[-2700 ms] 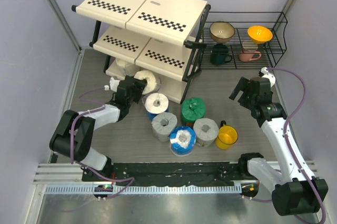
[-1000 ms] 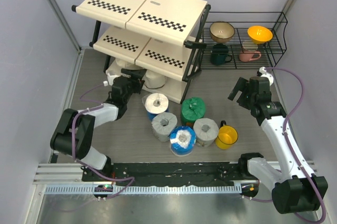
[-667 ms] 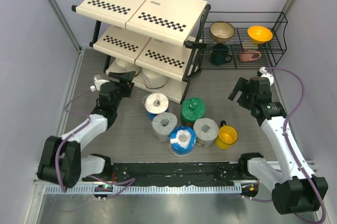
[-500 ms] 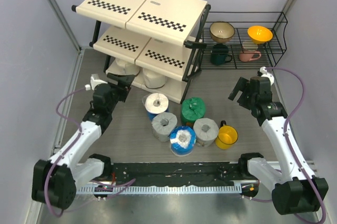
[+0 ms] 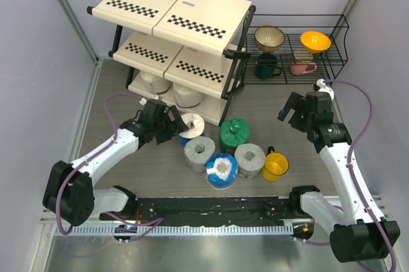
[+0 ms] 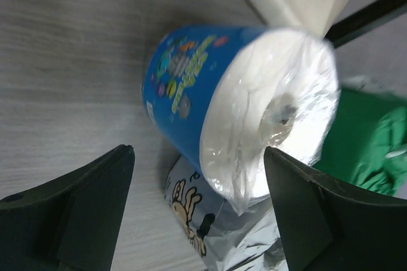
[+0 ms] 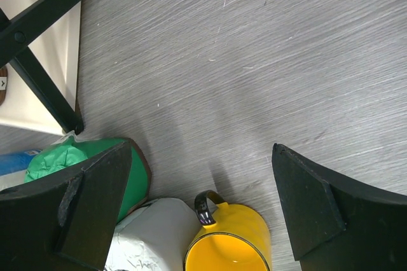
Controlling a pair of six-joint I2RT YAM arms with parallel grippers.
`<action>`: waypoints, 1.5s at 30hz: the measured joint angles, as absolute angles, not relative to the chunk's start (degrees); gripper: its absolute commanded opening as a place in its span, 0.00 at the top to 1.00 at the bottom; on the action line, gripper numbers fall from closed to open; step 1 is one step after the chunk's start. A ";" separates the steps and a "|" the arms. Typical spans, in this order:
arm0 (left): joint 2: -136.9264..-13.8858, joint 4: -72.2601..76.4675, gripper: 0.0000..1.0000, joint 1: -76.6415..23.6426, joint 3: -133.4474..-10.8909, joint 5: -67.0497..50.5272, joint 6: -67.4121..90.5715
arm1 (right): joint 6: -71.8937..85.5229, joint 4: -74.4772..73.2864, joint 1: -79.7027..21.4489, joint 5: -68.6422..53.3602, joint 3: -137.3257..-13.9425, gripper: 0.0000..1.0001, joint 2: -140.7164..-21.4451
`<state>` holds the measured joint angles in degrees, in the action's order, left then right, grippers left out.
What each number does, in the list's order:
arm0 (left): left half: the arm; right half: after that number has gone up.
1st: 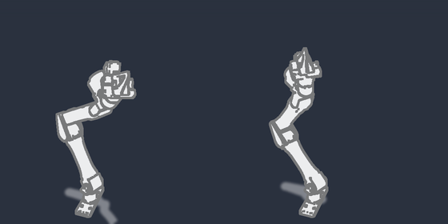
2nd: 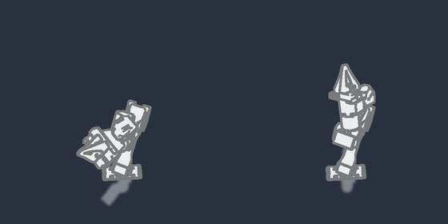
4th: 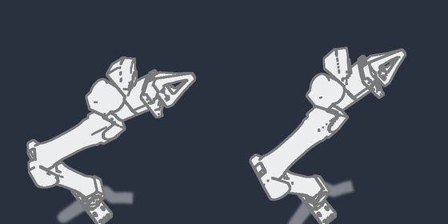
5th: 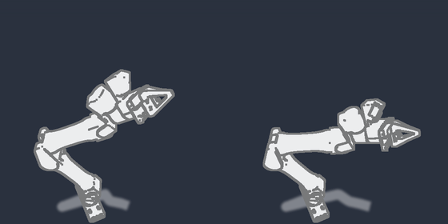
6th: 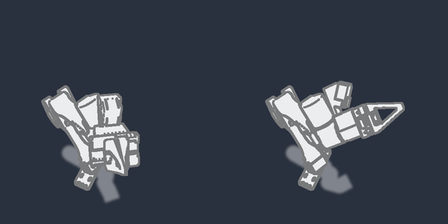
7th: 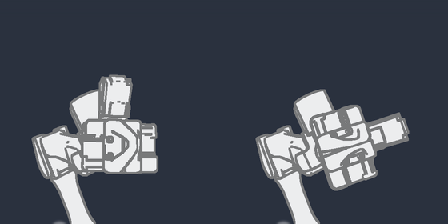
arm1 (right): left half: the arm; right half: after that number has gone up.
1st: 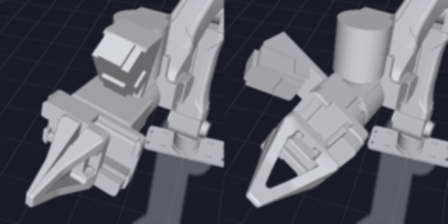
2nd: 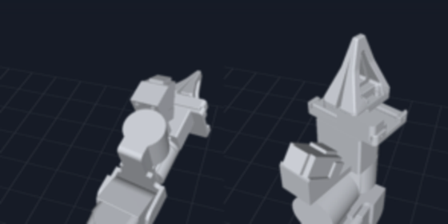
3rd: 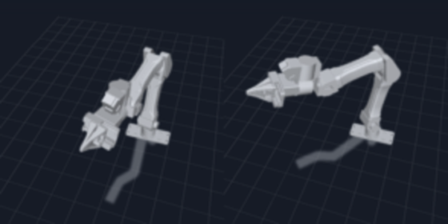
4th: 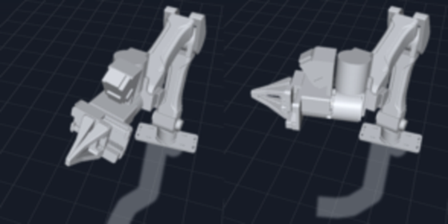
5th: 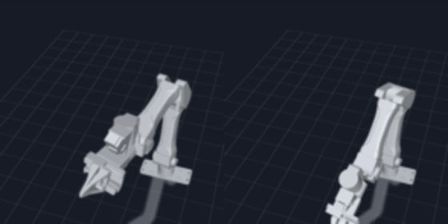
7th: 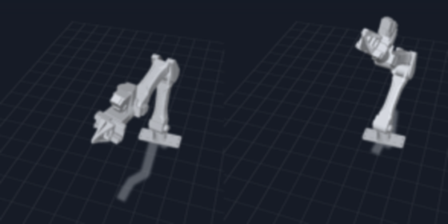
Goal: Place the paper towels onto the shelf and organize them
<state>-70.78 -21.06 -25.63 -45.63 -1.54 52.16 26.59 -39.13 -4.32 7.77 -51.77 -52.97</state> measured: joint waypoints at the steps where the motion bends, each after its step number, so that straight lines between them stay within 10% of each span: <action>1: -71.70 -22.02 0.12 -26.79 -45.63 -1.50 51.75 | 26.46 -39.18 -4.32 7.77 -51.88 0.03 -52.86; 36: -73.78 -14.61 0.12 -29.52 -44.40 2.02 53.60 | 25.47 -40.62 -4.32 8.08 -52.93 0.03 -52.75; 45: -80.18 -16.45 0.33 -29.58 -48.07 3.88 53.34 | 25.34 -40.62 -4.32 8.25 -52.93 0.03 -52.73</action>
